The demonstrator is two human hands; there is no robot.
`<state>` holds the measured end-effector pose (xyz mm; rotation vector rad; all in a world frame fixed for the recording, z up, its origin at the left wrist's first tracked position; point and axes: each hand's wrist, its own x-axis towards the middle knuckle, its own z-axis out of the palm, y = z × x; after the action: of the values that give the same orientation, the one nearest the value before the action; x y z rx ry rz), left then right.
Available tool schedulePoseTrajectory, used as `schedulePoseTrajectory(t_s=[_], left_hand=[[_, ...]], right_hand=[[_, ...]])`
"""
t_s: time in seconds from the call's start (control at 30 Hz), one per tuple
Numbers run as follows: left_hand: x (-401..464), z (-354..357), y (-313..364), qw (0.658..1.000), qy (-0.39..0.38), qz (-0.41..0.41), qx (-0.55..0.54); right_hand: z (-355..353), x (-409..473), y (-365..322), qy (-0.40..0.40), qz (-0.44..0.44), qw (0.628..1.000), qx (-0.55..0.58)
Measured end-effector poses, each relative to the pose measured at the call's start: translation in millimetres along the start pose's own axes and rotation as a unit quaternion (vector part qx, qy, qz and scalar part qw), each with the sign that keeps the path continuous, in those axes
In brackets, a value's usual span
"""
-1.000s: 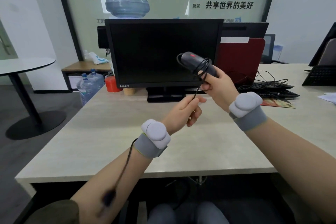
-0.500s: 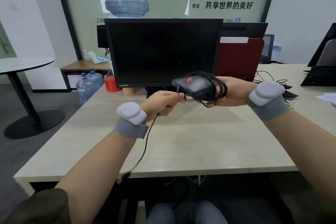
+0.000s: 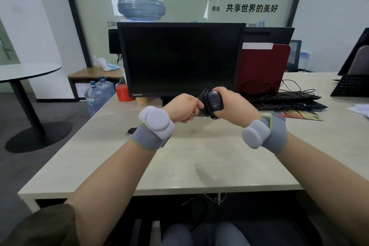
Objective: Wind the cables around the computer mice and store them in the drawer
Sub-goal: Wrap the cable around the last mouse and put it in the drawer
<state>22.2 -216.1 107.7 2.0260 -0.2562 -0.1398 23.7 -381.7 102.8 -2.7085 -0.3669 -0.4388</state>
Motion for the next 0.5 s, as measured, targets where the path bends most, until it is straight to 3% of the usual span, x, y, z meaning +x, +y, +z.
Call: schedulePoseTrajectory(t_s=[0.1, 0.17, 0.33, 0.5], left_hand=[[-5.5, 6.7, -7.2, 0.998, -0.014, 0.049, -0.048], [-8.6, 12.8, -14.1, 0.994, -0.035, 0.08, -0.058], [-15.1, 29.3, -27.7, 0.98, -0.116, 0.079, -0.142], [-22.4, 15.8, -45.1, 0.959, -0.191, 0.072, -0.195]], right_hand=[[5.1, 3.8, 6.3, 0.098, 0.057, 0.978, 0.173], [6.3, 7.5, 7.7, 0.109, 0.089, 0.954, 0.264], [10.6, 6.4, -1.9, 0.041, 0.047, 0.83, 0.554], [7.0, -0.8, -13.9, -0.015, -0.002, 0.719, 0.695]])
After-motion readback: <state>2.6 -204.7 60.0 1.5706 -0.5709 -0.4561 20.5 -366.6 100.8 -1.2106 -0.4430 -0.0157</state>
